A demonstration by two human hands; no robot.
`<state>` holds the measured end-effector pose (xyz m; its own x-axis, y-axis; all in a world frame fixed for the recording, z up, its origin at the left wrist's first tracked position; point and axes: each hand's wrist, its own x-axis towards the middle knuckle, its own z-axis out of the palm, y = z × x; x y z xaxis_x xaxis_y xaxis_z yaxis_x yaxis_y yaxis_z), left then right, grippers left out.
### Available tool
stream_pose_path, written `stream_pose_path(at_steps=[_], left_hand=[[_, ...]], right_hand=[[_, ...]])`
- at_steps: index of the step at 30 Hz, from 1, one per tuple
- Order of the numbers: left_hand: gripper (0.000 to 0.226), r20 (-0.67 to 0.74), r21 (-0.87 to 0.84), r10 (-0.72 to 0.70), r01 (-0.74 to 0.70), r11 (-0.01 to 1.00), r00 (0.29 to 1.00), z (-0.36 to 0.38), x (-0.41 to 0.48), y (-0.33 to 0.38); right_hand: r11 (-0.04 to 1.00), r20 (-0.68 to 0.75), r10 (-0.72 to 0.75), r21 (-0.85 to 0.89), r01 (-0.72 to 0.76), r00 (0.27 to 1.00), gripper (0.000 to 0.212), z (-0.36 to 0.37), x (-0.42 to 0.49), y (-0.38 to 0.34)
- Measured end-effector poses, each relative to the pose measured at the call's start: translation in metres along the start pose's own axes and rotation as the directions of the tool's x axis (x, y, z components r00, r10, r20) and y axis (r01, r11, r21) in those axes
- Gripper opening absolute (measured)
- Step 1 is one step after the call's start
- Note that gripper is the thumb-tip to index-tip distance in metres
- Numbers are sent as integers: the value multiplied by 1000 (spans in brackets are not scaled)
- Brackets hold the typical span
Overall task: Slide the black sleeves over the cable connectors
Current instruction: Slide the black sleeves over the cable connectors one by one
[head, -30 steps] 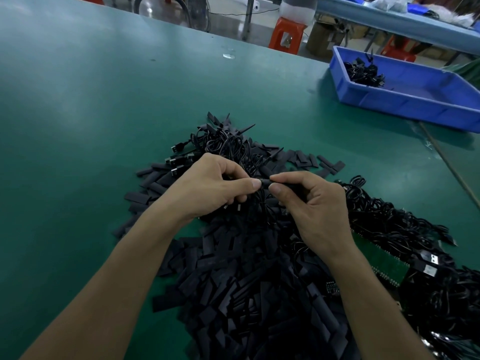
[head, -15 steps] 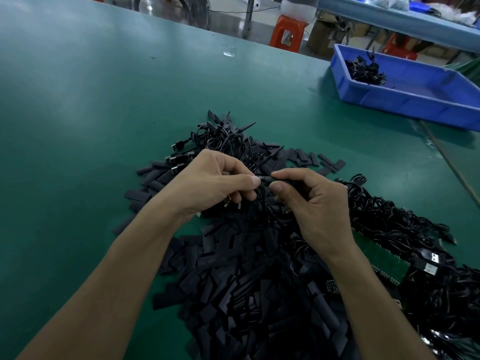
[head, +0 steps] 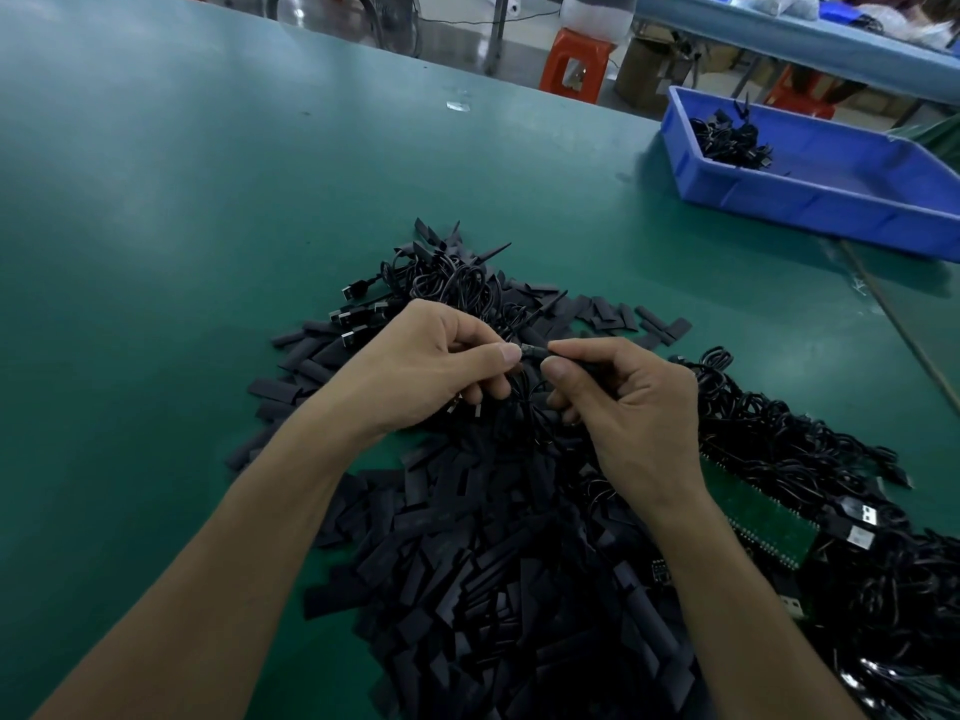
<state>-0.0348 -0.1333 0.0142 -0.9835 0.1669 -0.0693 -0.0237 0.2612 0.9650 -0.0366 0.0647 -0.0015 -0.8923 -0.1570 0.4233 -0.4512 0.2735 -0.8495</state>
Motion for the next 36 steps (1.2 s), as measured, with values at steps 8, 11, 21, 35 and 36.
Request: stream_pose_path(at_steps=[8, 11, 21, 35, 36], left_hand=[[24, 25, 125, 77, -80, 989, 997, 3, 2, -1], [24, 45, 161, 96, -102, 982, 994, 4, 2, -2], [20, 91, 235, 105, -123, 964, 990, 3, 1, -3], [22, -63, 130, 115, -106, 986, 991, 15, 3, -7], [22, -84, 123, 127, -116, 986, 988, 15, 3, -6]], right_hand=[[1000, 79, -4, -5, 4, 997, 20, -3, 3, -1], [1000, 64, 7, -14, -6, 998, 14, -3, 2, 0], [996, 91, 80, 20, -82, 993, 15, -5, 2, 0], [979, -291, 180, 143, -144, 939, 21, 18, -2, -6], [981, -299, 171, 136, -135, 939, 24, 19, -2, -7]])
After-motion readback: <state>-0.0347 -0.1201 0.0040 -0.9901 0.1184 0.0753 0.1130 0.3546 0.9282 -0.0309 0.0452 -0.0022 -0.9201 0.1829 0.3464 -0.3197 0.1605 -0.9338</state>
